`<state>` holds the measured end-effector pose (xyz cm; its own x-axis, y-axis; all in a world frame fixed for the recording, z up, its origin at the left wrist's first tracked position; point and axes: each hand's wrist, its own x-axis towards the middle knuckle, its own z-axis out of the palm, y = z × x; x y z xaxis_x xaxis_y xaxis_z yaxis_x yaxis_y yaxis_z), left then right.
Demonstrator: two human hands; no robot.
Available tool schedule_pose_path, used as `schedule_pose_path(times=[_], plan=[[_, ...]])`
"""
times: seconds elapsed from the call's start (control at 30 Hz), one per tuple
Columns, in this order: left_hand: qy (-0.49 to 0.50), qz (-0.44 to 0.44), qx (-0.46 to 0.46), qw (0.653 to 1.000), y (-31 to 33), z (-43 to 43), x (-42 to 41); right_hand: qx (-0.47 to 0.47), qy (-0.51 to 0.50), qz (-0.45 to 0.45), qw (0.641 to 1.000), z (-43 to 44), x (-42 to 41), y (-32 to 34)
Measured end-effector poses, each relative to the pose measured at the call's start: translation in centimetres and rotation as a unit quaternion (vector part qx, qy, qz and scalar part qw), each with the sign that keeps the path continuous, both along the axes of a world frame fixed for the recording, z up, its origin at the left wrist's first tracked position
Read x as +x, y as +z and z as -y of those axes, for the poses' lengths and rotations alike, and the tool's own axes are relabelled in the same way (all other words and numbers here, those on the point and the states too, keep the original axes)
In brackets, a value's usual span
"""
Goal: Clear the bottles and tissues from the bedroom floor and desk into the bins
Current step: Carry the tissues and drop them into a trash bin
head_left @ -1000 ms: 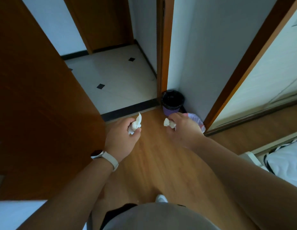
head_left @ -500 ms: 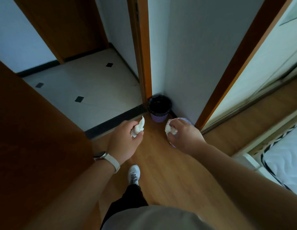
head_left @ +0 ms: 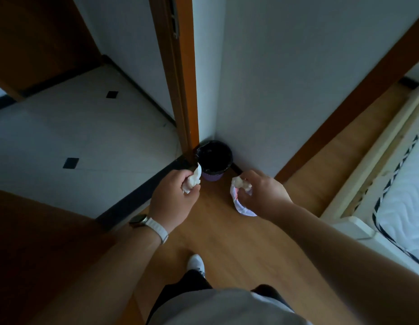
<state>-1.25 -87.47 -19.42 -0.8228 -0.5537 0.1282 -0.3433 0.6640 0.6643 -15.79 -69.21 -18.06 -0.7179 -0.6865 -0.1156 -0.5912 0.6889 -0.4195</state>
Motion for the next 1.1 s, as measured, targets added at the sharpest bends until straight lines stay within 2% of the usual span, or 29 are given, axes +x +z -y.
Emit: schedule_pose_path(times=[0.47, 0.83, 0.97, 1.1], plan=[[-0.041, 0.037, 0.015, 0.998, -2.8, 9.3, -8.4, 0.037, -0.047, 0.014, 0.998, 7.3, -7.2, -3.1], [-0.033, 0.123, 0.033, 0.991, -11.7, 15.2, -24.3, 0.078, -0.072, 0.118, 0.987, 13.9, -22.0, -13.7], [-0.040, 0.164, 0.056, 0.984, -16.5, 17.5, -29.8, 0.054, -0.085, 0.141, 0.985, 16.6, -27.3, -18.7], [-0.034, 0.199, 0.060, 0.978, -21.7, 19.7, -34.3, 0.073, -0.064, 0.160, 0.982, 19.3, -31.7, -24.3]])
